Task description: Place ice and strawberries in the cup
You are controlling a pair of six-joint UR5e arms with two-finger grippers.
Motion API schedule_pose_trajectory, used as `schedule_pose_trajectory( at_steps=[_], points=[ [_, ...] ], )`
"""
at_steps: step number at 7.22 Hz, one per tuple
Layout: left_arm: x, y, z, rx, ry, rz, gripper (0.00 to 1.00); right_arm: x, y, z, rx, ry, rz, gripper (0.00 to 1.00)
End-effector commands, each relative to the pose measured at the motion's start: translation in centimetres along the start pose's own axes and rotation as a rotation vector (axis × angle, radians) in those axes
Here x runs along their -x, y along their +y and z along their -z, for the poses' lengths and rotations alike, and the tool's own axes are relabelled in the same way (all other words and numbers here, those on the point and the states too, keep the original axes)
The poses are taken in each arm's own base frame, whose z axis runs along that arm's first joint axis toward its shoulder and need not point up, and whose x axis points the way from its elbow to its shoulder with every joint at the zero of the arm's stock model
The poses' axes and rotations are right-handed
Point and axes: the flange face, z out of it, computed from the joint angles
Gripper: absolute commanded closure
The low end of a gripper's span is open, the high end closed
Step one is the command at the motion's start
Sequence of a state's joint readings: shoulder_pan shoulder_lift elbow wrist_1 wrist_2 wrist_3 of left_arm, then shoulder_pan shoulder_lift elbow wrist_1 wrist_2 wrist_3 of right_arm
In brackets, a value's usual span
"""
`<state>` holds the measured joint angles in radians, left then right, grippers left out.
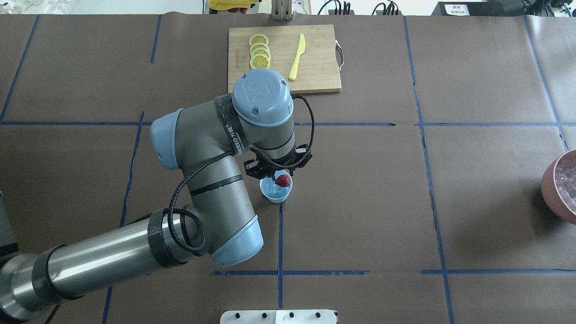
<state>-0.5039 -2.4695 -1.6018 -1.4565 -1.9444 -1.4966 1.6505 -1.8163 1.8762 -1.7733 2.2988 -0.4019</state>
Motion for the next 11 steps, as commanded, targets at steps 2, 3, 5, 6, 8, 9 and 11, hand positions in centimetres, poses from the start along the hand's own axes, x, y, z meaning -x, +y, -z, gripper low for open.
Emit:
schedule_pose_trajectory(
  at_steps=[2,3,5,6,8,9,11],
  points=[
    [0.3,0.0,0.2,-0.002,0.002,-0.003,0.00,0.0,0.0,0.1,-0.001,0.000,-0.001,0.01],
    [2.0,-0.4,0.0,-0.002,-0.016,-0.070,0.00,0.0,0.0,0.1,-0.001,0.000,-0.001,0.01],
    [13.9,-3.1,3.1,-0.038,-0.067,-0.242,0.00,0.0,0.0,0.1,-0.001,0.000,-0.001,0.01],
    [20.9,-3.9,6.5,-0.056,-0.108,-0.378,0.00,0.0,0.0,0.0,0.000,-0.001,-0.002,0.01],
    [34.3,-9.3,11.0,-0.015,-0.160,-0.487,0.00,0.0,0.0,0.0,0.000,-0.001,0.000,0.01],
    [41.9,-12.7,13.2,0.021,-0.165,-0.568,0.00,0.0,0.0,-0.1,0.001,-0.001,-0.003,0.01],
    [54.2,-17.9,15.9,0.051,-0.165,-0.626,0.00,0.0,0.0,-0.1,0.001,-0.001,-0.001,0.01]
  ],
)
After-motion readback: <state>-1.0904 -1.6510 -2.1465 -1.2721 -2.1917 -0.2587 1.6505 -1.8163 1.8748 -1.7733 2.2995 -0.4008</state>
